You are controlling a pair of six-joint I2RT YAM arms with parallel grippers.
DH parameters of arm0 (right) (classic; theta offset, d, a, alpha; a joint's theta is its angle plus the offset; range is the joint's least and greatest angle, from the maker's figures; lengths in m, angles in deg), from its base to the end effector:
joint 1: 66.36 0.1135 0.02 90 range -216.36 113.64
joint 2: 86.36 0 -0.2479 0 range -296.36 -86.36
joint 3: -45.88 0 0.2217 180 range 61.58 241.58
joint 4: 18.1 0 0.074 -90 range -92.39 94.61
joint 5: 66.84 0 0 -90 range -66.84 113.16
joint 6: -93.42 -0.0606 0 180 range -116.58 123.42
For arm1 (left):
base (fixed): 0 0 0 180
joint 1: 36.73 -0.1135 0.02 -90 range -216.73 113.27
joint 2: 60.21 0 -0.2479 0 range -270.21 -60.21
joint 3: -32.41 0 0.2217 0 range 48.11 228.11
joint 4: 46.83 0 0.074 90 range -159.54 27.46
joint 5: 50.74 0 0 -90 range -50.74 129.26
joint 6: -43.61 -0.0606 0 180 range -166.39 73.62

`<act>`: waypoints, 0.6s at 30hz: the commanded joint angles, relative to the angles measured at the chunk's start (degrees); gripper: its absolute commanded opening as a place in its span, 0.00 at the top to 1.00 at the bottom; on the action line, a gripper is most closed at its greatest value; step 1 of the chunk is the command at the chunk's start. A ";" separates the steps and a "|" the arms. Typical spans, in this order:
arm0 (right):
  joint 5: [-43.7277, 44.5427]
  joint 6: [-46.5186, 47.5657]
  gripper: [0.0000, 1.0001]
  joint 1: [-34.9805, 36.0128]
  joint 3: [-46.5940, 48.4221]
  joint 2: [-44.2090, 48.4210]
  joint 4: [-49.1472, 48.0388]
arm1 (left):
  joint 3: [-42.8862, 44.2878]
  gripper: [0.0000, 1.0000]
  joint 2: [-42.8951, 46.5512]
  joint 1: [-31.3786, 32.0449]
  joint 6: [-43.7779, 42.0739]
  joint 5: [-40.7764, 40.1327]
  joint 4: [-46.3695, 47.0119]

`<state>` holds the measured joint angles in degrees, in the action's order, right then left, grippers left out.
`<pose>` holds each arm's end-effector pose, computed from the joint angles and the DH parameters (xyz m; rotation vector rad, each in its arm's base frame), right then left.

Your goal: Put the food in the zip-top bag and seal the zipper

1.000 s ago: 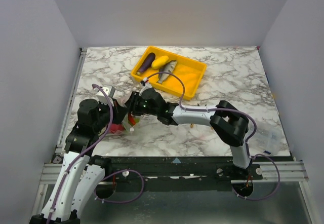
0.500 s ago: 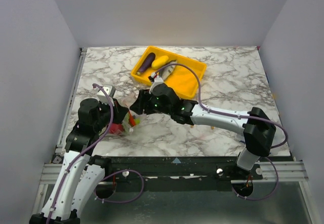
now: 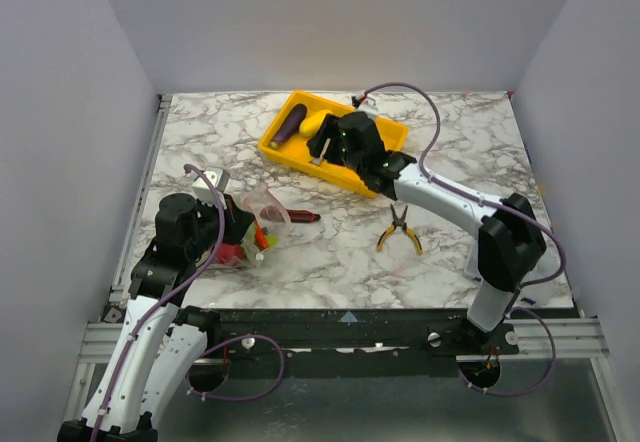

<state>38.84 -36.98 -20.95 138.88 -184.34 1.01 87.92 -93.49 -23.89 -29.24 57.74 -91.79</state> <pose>0.2897 0.2706 0.2857 0.0925 2.0406 0.6928 0.1315 -0.0497 0.2826 0.1406 1.9997 -0.6563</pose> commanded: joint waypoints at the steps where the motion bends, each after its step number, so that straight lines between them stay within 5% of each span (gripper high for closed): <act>1: 1.07 -5.82 0.25 -5.19 8.71 -10.06 -0.93 | 0.38 1.00 0.68 0.08 0.08 0.28 1.53; 4: 1.03 -8.88 0.14 -6.94 15.33 -17.76 -2.02 | 0.37 1.00 0.82 0.10 0.08 0.25 1.50; 11: 3.38 -11.77 0.09 -7.96 32.10 -33.73 -2.75 | 0.44 1.00 0.52 0.17 0.15 0.88 1.58; 18: 8.96 -18.92 0.08 -8.41 38.71 -41.99 -2.56 | 0.53 1.00 0.25 0.19 0.26 1.38 1.57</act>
<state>42.03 -50.80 -28.97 174.40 -223.24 -1.05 87.92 -93.45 -23.89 -29.24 57.87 -91.82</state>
